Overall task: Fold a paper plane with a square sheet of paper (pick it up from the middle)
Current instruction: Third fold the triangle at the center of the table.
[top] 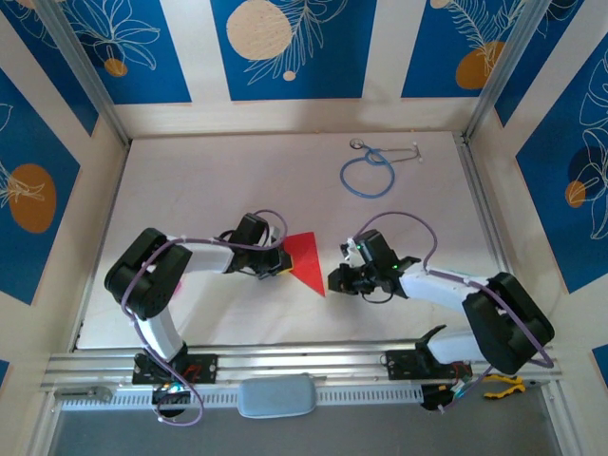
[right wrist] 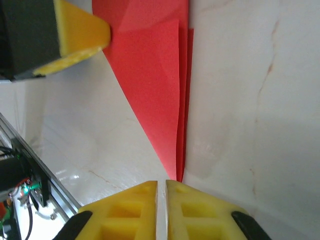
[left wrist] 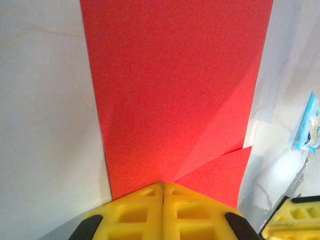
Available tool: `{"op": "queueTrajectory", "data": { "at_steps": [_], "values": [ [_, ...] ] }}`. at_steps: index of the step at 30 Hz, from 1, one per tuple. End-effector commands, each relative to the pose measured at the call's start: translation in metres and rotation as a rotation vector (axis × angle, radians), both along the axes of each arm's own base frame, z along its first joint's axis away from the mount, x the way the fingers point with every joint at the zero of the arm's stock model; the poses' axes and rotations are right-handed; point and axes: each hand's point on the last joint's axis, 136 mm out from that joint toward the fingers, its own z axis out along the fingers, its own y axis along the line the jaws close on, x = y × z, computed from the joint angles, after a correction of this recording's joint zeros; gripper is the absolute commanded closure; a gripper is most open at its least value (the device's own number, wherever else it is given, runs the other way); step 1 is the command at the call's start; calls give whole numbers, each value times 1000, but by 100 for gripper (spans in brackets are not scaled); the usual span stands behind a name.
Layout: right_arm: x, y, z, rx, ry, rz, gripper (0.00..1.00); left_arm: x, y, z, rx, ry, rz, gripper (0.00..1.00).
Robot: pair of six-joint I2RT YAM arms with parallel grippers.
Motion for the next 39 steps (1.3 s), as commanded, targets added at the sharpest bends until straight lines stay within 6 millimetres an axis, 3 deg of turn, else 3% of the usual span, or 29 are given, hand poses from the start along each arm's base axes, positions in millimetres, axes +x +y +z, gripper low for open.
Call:
{"op": "queueTrajectory", "data": {
  "at_steps": [1,9,14,18,26,39],
  "values": [
    [11,-8,6,-9,6,-68,80,-10,6,-14,29,49,44,100],
    [36,0,13,-18,0,-89,66,-2,3,12,37,-21,42,93],
    [46,12,11,-32,12,-49,62,3,9,32,74,-84,28,76],
    [53,17,2,-55,35,-38,62,5,17,40,95,-115,40,70],
    [58,31,-8,-61,62,-4,71,3,31,40,86,-111,79,67],
    [57,33,-10,-57,75,7,88,5,37,37,70,-97,98,67]
  ]
}}
